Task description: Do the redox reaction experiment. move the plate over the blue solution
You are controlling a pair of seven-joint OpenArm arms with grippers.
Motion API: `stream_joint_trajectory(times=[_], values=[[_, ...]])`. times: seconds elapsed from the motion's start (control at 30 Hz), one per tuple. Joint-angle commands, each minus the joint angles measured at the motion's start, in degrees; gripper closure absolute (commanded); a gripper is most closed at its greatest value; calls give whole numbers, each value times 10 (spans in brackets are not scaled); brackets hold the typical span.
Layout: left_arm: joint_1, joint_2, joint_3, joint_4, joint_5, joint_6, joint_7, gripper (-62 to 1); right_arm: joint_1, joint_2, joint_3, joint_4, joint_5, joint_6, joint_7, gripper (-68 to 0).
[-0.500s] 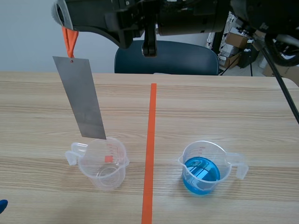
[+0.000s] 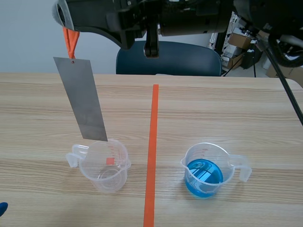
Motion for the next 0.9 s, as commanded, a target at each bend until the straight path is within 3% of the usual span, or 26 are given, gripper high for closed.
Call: stream_joint_trajectory(times=[0.0,0.87], values=[[6,1,-2,2,-2,1,-26,-623,8,-1,9,8,8,0,11,-4],[3,2,-2,2,-1,1,-7,-623,11,0,9,8,11,0,11,-4]])
